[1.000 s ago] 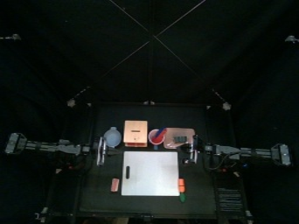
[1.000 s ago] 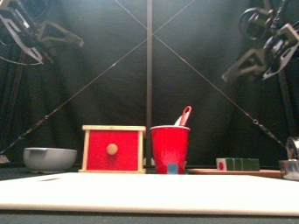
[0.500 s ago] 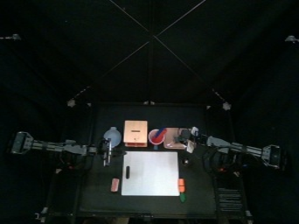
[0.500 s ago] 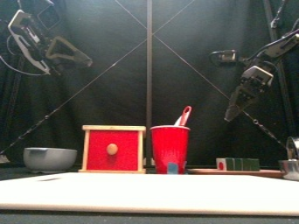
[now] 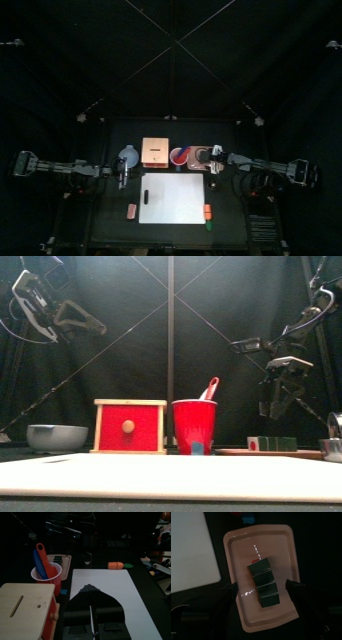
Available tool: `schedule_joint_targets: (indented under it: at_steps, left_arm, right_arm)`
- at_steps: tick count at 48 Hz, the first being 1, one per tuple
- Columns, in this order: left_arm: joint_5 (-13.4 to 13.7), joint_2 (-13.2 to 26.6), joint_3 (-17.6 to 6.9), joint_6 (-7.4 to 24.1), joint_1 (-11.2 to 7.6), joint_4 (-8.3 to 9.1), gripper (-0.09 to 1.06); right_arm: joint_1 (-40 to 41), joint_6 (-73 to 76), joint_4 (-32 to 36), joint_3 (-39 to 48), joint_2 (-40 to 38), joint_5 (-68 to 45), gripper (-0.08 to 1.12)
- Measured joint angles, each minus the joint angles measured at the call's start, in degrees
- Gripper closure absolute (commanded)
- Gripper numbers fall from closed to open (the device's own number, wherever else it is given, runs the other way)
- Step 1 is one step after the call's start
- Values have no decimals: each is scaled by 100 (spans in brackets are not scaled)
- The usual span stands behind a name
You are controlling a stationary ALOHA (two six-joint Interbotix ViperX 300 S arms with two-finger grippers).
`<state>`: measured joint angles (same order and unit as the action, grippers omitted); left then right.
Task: Place sushi on board then cut the sushi with the knife then place the pieces on the plate
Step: Place the sushi on the board
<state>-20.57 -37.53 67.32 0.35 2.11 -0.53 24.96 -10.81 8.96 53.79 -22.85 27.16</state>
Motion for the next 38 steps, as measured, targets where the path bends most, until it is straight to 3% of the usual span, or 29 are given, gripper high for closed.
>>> schedule_joint_targets:
  at_steps: [27, 38]
  left_arm:
    - [0, 9, 0, 0, 9, 0, 99]
    - [0, 9, 0, -9, 9, -9, 99]
  right_arm:
    - [958, -2373, -1582, -114, 1230, -281, 3]
    - [993, -2399, -1617, -114, 1468, -431, 28]
